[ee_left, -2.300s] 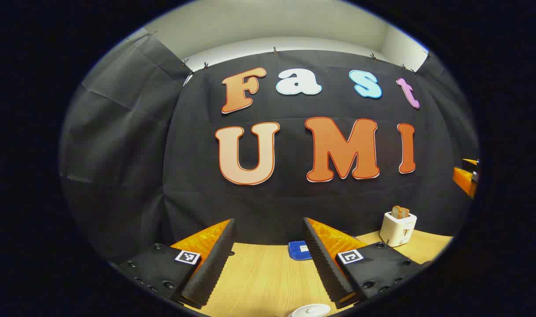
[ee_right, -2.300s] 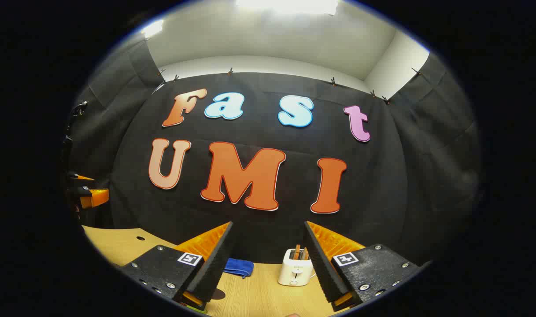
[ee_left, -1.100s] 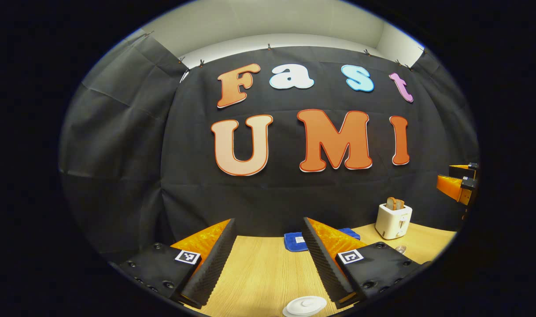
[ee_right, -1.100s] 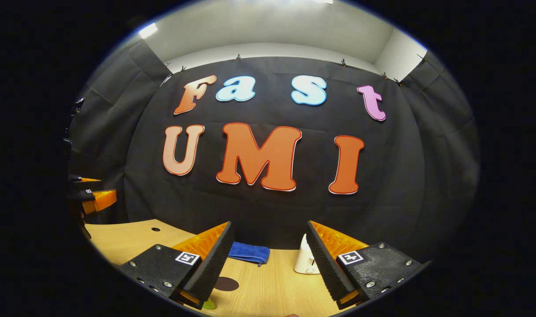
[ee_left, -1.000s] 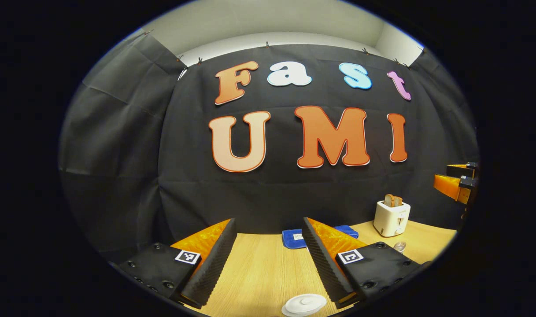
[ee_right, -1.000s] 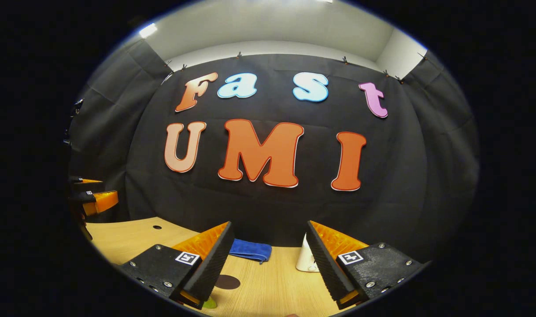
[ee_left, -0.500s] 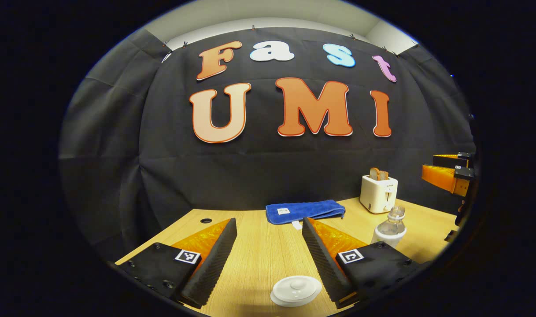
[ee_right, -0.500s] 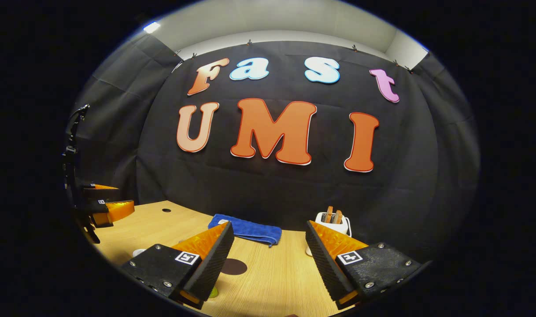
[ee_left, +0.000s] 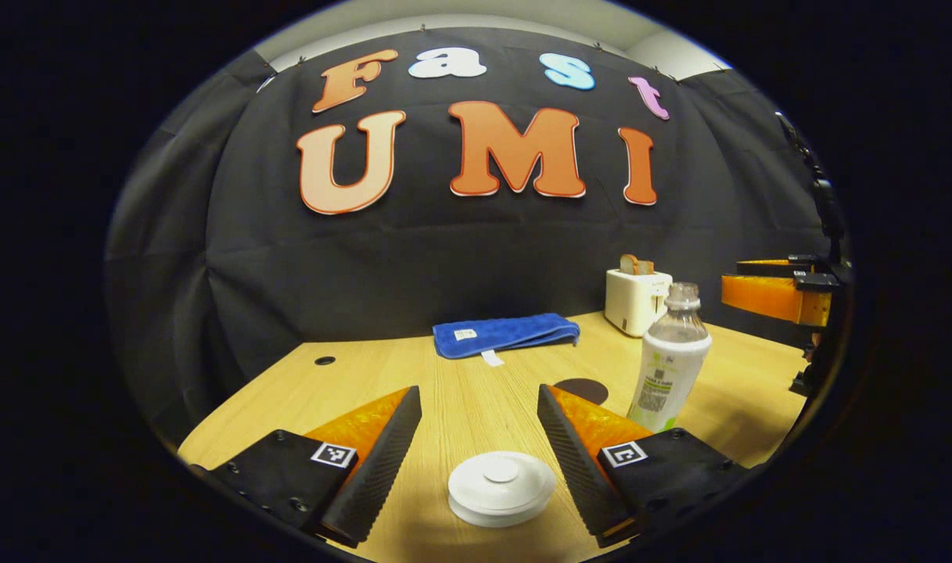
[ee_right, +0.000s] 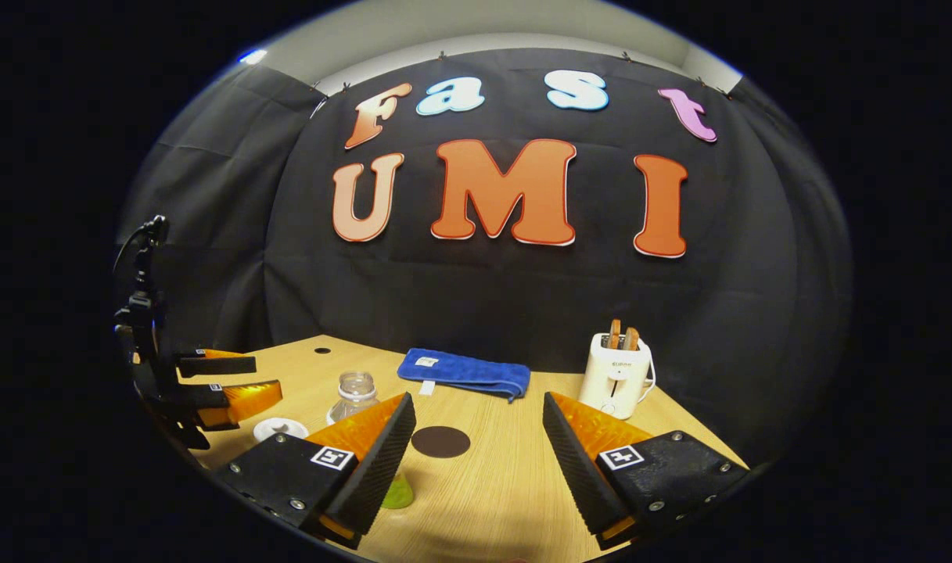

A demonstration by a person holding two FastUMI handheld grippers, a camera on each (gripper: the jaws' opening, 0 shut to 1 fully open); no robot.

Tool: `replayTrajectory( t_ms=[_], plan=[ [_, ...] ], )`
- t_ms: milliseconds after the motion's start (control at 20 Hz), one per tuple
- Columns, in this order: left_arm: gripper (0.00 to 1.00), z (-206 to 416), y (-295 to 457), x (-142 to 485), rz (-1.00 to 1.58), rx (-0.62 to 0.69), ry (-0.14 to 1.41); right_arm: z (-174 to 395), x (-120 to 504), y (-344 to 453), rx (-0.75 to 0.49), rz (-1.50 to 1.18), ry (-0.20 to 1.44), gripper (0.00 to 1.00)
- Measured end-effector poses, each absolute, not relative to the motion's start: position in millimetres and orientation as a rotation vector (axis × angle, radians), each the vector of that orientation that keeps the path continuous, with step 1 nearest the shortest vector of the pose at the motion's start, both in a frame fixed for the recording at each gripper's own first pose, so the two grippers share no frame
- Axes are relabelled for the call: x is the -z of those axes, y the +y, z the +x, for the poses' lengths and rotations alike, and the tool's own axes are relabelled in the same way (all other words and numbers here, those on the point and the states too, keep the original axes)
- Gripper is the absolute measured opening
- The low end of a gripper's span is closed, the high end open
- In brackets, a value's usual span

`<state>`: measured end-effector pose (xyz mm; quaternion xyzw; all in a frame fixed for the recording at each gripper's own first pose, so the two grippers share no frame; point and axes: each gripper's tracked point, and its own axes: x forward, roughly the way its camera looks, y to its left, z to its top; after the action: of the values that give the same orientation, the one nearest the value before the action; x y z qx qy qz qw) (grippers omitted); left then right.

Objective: Open the teacup lid with one hand, grasp the water bottle and pour water into the teacup with the other hand; after pouring, place the water bottle on the coaster and then close the teacup lid.

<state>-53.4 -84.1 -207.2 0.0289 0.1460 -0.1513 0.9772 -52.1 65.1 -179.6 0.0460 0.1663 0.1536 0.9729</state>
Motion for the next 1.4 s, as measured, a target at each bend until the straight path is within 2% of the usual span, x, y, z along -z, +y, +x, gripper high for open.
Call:
replayTrajectory(
  t_ms=[50, 150, 250, 300, 450, 550, 700, 850, 950, 1000, 1200, 1300, 1350, 1400],
  plan=[
    [0.98, -54.1, -85.5, 214.5, 0.059, 0.311, 0.307, -53.9, 181.0, 65.3, -0.315, 0.098, 0.337, 0.98],
    [0.91, -56.0, -88.9, 227.1, 0.052, 0.322, 0.334, -56.5, 183.7, 67.2, -0.327, 0.107, 0.338, 0.98],
    [0.88, -57.4, -89.5, 237.5, 0.050, 0.330, 0.357, -57.8, 187.2, 68.9, -0.339, 0.106, 0.340, 0.98],
    [0.77, -58.2, -90.1, 241.9, 0.054, 0.335, 0.370, -59.1, 189.7, 69.4, -0.342, 0.102, 0.344, 0.98],
    [0.77, -61.1, -92.0, 252.7, 0.076, 0.335, 0.381, -63.6, 196.0, 73.5, -0.360, 0.093, 0.354, 0.98],
    [0.60, -61.4, -94.9, 258.9, 0.100, 0.337, 0.388, -65.8, 198.9, 77.9, -0.373, 0.087, 0.360, 0.98],
    [0.56, -62.7, -96.4, 267.8, 0.120, 0.343, 0.405, -68.3, 202.3, 80.4, -0.382, 0.072, 0.363, 0.98],
    [0.59, -64.1, -100.8, 272.8, 0.133, 0.356, 0.414, -68.6, 203.9, 82.7, -0.390, 0.060, 0.364, 0.98],
    [0.57, -59.1, -98.0, 270.4, 0.148, 0.340, 0.391, -69.3, 206.2, 85.1, -0.396, 0.055, 0.367, 0.98],
    [0.36, -58.2, -97.5, 273.3, 0.156, 0.335, 0.402, -68.8, 206.9, 86.4, -0.400, 0.053, 0.369, 0.98],
    [0.38, -55.8, -95.5, 271.3, 0.160, 0.326, 0.396, -69.5, 208.7, 92.9, -0.416, 0.041, 0.373, 0.98],
    [0.30, -55.5, -93.4, 270.8, 0.147, 0.316, 0.390, -70.0, 209.6, 97.0, -0.428, 0.033, 0.375, 0.98],
    [0.33, -55.3, -92.3, 269.2, 0.145, 0.310, 0.387, -72.4, 211.6, 100.0, -0.439, 0.028, 0.377, 0.98],
    [0.31, -54.5, -91.2, 266.5, 0.143, 0.305, 0.378, -74.1, 211.7, 103.1, -0.448, 0.024, 0.376, 0.98]
  ],
)
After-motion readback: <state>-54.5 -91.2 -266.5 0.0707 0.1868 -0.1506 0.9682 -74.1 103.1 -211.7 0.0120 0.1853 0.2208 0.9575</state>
